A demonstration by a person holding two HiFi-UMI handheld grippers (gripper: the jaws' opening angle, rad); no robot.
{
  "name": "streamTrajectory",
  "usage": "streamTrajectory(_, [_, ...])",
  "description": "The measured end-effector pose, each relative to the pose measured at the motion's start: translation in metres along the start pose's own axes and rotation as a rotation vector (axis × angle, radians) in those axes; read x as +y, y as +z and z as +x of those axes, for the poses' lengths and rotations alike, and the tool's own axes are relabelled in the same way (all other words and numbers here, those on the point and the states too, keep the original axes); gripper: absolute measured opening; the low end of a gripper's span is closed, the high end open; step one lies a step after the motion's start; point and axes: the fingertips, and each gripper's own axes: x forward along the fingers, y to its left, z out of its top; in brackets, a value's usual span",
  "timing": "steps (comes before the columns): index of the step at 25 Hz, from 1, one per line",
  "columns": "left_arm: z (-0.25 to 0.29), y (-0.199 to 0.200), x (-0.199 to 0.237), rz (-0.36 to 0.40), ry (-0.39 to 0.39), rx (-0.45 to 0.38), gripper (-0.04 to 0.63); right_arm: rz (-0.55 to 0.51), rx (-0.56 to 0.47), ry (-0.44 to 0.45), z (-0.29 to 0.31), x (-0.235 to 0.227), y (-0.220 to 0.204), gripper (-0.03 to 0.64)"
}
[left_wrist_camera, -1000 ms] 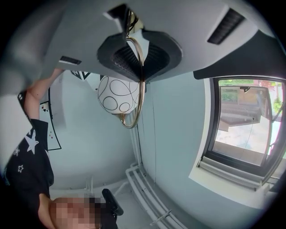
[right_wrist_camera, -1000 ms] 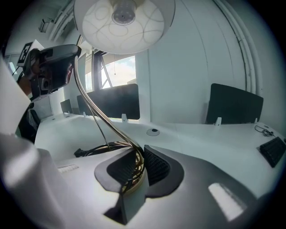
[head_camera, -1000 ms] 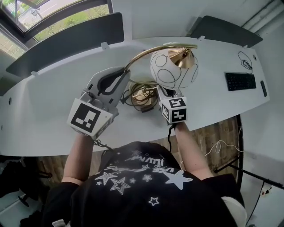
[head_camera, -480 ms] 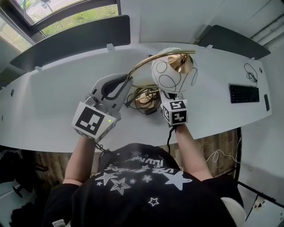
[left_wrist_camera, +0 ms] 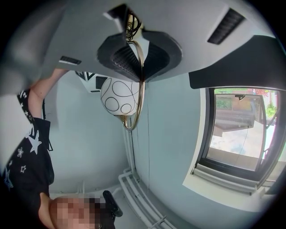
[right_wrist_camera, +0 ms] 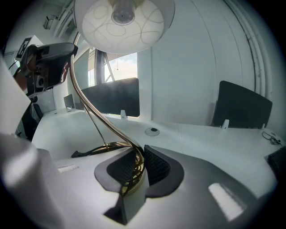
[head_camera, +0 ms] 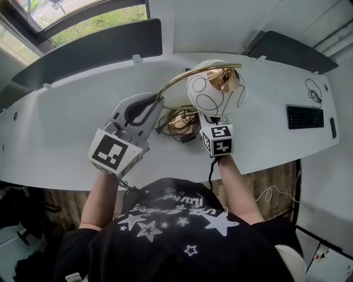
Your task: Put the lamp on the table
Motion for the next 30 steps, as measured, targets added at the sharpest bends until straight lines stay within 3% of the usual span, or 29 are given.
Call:
streamTrajectory(8, [0.000,-0.002,0.001,-0.021,0.002,-0.017,0.031,-0.001,-0.020,-0.008,0.001,0.000,-0.001,0.054])
streamTrajectory(13, [0.000,0.001,0.000,-0.029,0.007,-0.046,0.032,-0.018,-0.003,-0.060,0.001,-0.001,-0.002,0.054])
streamTrajectory(17, [-0.002,0.001,-0.001,-0.030,0.011,-0.037,0.032,0.068,-0.036,-0.054,-0.001,-0.003,-0.002,0.054])
streamTrajectory(25, [-0.038,-0.016,0.012,-0.070,0.066,-0.014,0.057,0.119,-0.073,-0.076,-0.022,0.014,-0.006,0.087])
streamTrajectory(30, [-0.080,-0.026,0.032,-0.042,0.153,-0.026,0.057,0.125,-0.080,-0.106,-0.034,0.033,-0.005,0.087])
